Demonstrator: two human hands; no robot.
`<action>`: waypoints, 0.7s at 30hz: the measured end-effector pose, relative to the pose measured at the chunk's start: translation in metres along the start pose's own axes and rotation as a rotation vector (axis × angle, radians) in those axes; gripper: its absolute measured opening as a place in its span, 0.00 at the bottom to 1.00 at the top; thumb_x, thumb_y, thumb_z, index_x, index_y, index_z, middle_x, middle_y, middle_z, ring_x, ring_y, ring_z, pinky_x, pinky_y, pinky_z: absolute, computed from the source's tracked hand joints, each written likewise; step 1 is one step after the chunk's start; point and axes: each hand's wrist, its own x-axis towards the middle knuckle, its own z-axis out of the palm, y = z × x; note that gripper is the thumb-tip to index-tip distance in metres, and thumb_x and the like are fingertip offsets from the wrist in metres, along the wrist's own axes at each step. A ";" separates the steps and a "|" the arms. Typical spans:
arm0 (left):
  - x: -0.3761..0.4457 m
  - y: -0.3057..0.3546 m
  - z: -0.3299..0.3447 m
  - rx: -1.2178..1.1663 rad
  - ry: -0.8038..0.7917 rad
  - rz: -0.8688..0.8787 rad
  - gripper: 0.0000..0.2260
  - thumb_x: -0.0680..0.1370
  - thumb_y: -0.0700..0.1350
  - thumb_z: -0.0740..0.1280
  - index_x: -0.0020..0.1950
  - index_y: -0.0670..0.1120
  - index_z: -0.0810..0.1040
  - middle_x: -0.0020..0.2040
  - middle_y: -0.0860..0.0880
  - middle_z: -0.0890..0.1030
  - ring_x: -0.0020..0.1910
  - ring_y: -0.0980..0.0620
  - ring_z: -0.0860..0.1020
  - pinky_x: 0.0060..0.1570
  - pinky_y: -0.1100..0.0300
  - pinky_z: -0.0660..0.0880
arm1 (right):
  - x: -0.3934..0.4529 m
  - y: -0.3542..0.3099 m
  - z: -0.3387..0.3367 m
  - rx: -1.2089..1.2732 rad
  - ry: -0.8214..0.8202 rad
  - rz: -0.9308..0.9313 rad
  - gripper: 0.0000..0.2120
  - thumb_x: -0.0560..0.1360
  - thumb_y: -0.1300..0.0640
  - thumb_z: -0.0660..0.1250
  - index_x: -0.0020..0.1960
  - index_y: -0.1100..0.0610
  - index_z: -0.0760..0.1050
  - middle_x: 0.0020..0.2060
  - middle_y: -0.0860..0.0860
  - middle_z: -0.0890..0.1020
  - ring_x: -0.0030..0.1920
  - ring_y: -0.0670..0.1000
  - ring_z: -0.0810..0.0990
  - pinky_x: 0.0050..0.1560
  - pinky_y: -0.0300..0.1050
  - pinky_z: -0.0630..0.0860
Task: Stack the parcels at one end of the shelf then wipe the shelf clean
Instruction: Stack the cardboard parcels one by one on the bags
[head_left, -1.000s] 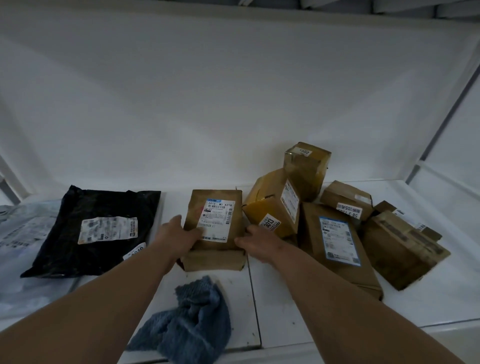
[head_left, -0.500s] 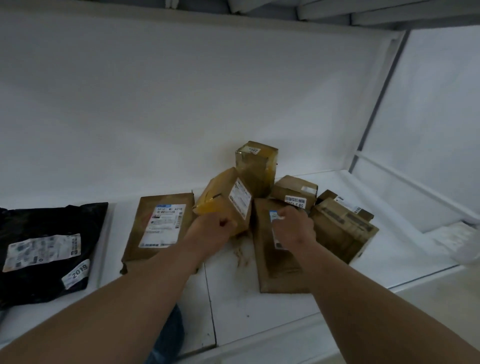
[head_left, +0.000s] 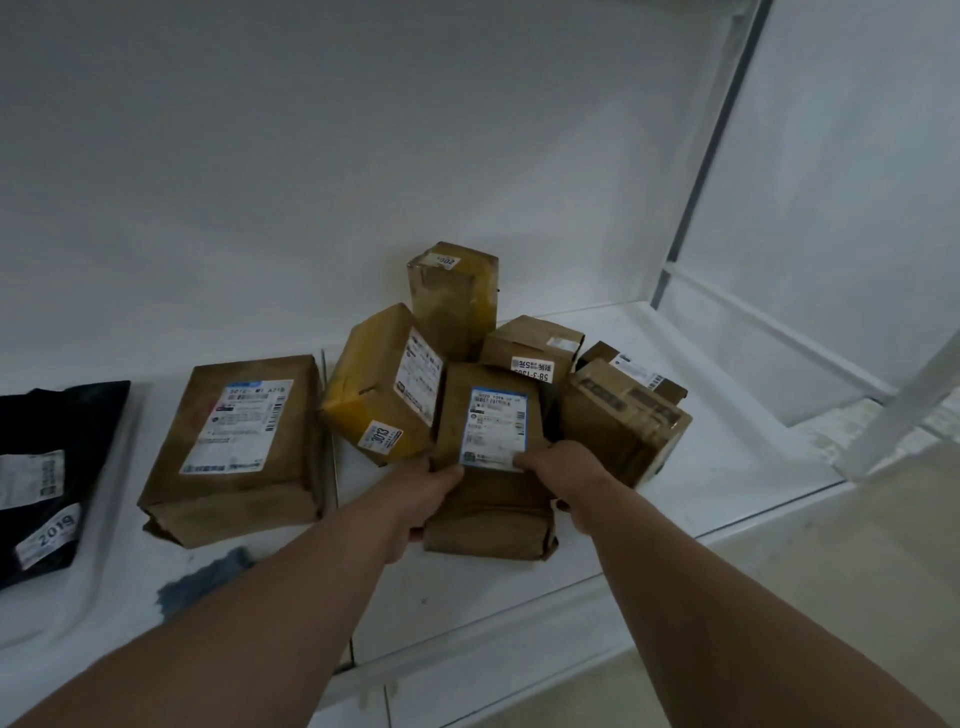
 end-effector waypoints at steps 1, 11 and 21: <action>-0.001 0.002 -0.001 -0.020 0.022 -0.001 0.15 0.80 0.51 0.64 0.65 0.53 0.70 0.55 0.49 0.77 0.53 0.50 0.75 0.52 0.53 0.74 | -0.003 0.000 0.000 0.043 -0.003 0.003 0.21 0.78 0.54 0.67 0.69 0.59 0.70 0.64 0.57 0.76 0.61 0.56 0.74 0.54 0.46 0.71; -0.027 0.012 -0.018 -0.051 0.042 0.008 0.12 0.77 0.51 0.68 0.60 0.53 0.74 0.49 0.52 0.79 0.48 0.52 0.76 0.47 0.55 0.73 | -0.020 0.005 0.003 0.380 -0.002 0.045 0.19 0.73 0.50 0.71 0.61 0.56 0.75 0.55 0.53 0.80 0.55 0.55 0.77 0.61 0.52 0.75; -0.060 0.022 -0.032 0.031 -0.072 0.107 0.18 0.76 0.56 0.68 0.64 0.52 0.74 0.55 0.49 0.79 0.54 0.48 0.77 0.61 0.48 0.74 | -0.056 0.000 -0.009 0.564 0.008 0.018 0.15 0.72 0.48 0.73 0.55 0.53 0.77 0.51 0.56 0.83 0.53 0.58 0.81 0.60 0.57 0.77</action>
